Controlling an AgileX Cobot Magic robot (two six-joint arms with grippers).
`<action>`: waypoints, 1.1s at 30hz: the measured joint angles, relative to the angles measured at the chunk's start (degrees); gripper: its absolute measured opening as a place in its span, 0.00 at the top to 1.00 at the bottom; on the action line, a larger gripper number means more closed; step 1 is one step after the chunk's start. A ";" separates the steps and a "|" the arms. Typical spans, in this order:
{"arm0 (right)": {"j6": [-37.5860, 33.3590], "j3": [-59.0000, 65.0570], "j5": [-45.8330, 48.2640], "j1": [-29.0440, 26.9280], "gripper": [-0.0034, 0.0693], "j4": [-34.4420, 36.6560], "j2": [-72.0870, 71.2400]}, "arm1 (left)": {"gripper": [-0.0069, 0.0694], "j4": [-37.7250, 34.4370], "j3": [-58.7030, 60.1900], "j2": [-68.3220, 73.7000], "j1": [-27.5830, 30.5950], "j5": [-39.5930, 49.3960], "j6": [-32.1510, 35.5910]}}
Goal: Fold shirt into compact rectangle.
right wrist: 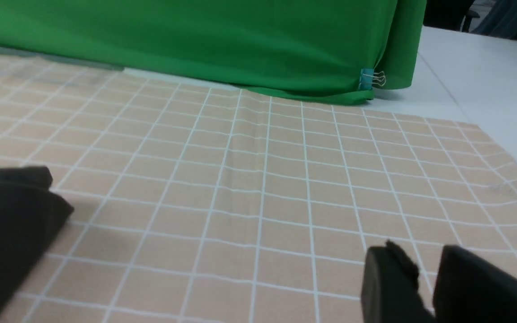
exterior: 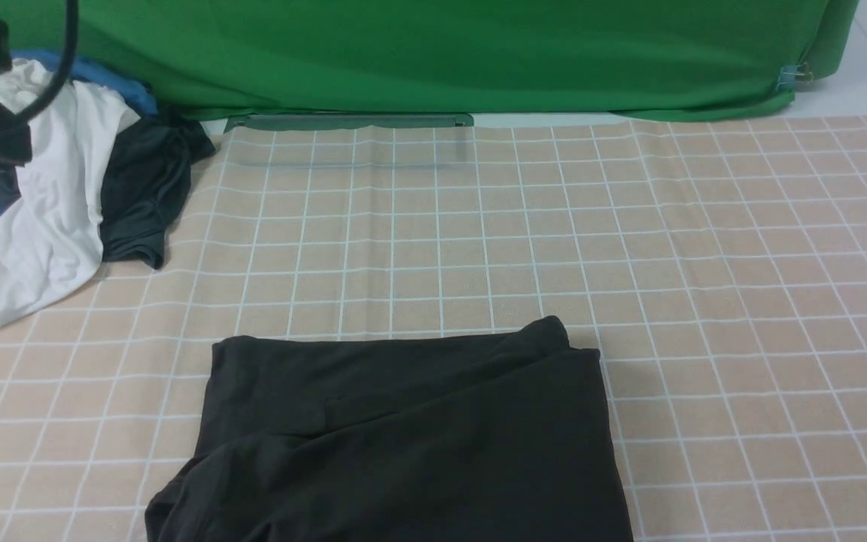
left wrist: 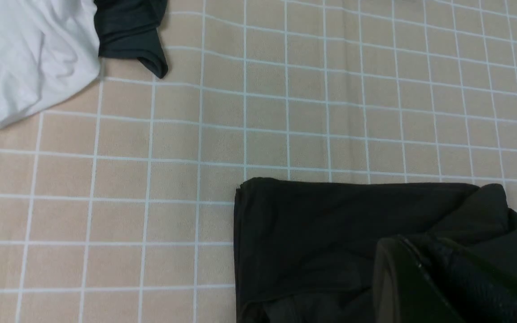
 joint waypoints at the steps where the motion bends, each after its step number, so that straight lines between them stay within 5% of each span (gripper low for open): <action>1: -0.86 0.00 0.14 0.00 0.69 0.00 0.00 | 0.86 -0.01 1.47 -1.12 0.00 -0.43 0.10; 9: -6.97 0.00 0.19 0.00 0.67 0.19 0.00 | 0.86 -0.64 18.81 -14.56 0.00 -7.42 3.07; 13: -7.09 0.00 0.19 0.00 0.66 0.19 0.00 | 0.86 -6.58 30.82 -26.29 0.00 -17.97 6.41; 20: -7.19 0.00 0.19 0.00 0.63 0.19 0.00 | 0.86 -22.53 49.88 -46.77 0.00 -43.94 28.47; 25: -7.05 0.00 0.19 0.00 0.63 0.19 0.00 | 0.86 -23.07 56.83 -53.93 0.00 -54.25 35.13; 33: -7.01 0.00 0.19 0.00 0.63 0.19 0.00 | 0.86 -16.72 60.80 -54.74 0.00 -53.43 36.02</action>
